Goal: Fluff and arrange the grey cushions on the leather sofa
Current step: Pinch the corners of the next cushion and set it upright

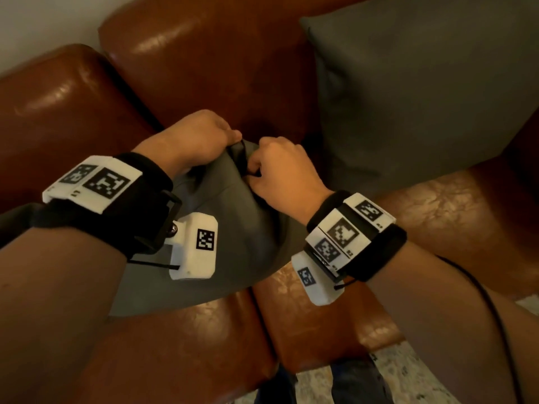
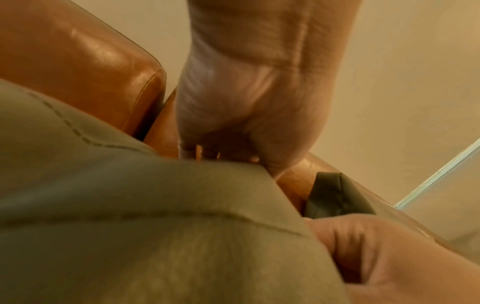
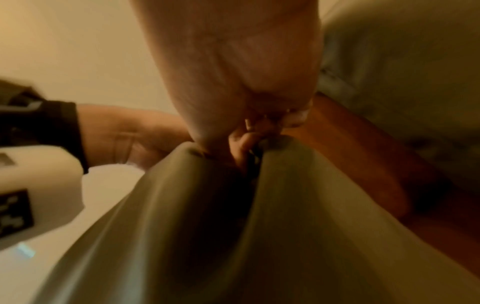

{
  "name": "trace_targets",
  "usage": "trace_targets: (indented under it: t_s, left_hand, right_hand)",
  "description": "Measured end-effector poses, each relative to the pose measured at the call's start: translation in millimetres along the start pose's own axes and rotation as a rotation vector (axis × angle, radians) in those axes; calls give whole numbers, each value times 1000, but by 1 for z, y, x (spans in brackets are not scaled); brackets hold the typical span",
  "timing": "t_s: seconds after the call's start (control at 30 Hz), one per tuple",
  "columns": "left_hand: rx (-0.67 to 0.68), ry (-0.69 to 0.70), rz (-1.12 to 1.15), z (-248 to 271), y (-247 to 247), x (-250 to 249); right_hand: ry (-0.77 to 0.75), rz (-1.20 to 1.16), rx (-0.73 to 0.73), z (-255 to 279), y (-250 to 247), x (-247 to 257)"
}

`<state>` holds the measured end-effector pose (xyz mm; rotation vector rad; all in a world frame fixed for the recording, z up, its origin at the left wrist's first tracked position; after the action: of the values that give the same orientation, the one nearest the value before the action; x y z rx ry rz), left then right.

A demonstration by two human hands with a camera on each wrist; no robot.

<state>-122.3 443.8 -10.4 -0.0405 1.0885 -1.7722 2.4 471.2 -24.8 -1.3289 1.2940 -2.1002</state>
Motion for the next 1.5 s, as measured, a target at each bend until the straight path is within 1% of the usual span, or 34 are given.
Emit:
trace_targets:
  t_s: [0.07,0.13,0.17,0.2,0.23,0.27,0.3,0.33,0.37,0.4,0.47,0.6,0.67,0.73,0.83,0.93,1.07,1.13,1.2,1.23,1.33,1.37,1.4,1.43,1.5]
  left_hand:
    - [-41,-15,28,0,-1,2]
    - [-108,21,8,-1,-4,2]
    - [-162,83,-17,0,-8,0]
    - [-222,182,-36,3,-13,-6]
    - [-251,303,-37,8,-17,-13]
    - [-229,428,-43,13,-20,-21]
    - [-165,525,-72,19,-20,-28]
    - [-78,582,-136,24,-18,-32]
    - [-11,606,-225,26,-16,-33]
    - [22,618,-321,25,-14,-32]
    - [33,624,-457,22,-11,-31]
    - [27,675,-629,20,0,-33]
    - [20,685,-626,19,1,-31]
    - [-4,684,-499,15,-3,-24]
    - [-34,569,-113,10,-16,-6]
    - [-11,482,203,13,-16,8]
    - [30,326,709,17,-5,22]
    - [38,272,844,19,-1,24]
    - [22,257,824,20,-2,19]
    - [0,274,728,21,-5,15]
    - [-87,422,249,26,-14,1]
    - [-124,452,168,27,-17,1]
    - [-152,455,159,28,-19,3]
    - [-171,450,195,28,-21,6]
    - [-181,428,318,27,-19,13]
  right_hand:
    - [4,-172,-78,4,1,-6]
    - [-9,-314,-223,13,0,-10]
    - [-19,-364,-290,17,-1,-11]
    - [-31,-397,-338,21,-3,-12]
    - [-42,-417,-372,23,-4,-11]
    - [-55,-428,-398,25,-6,-11]
    - [-66,-436,-422,26,-7,-11]
    - [-78,-441,-445,28,-8,-11]
    - [-88,-443,-465,29,-9,-11]
    - [-94,-443,-480,30,-9,-11]
    - [-93,-429,-504,32,-9,-13]
    - [-102,-398,-514,34,-10,-15]
    - [-95,-395,-508,34,-10,-17]
    - [-72,-405,-500,33,-8,-19]
    - [-40,-423,-463,31,-3,-23]
    - [-17,-428,-411,29,3,-26]
    - [15,-499,-452,30,4,-32]
    - [4,-498,-479,31,3,-32]
    - [-32,-463,-507,34,2,-29]
    - [-51,-449,-524,35,1,-27]
    - [-91,-425,-591,38,-5,-25]
    - [-98,-423,-616,39,-8,-24]
    - [-98,-418,-642,40,-10,-24]
    - [-94,-409,-662,40,-11,-24]
    - [-81,-404,-665,40,-11,-25]
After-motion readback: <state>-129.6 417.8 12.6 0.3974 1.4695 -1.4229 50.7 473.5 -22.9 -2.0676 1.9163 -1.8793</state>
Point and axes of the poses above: each hand's wrist, its own z-axis away from the middle knuckle, its own y-axis out of the palm, x = y × z, the point moved 6 cm from there along -z, towards the middle knuckle, and after that the axes turned 5 degrees about z, right-handed, at the moved point
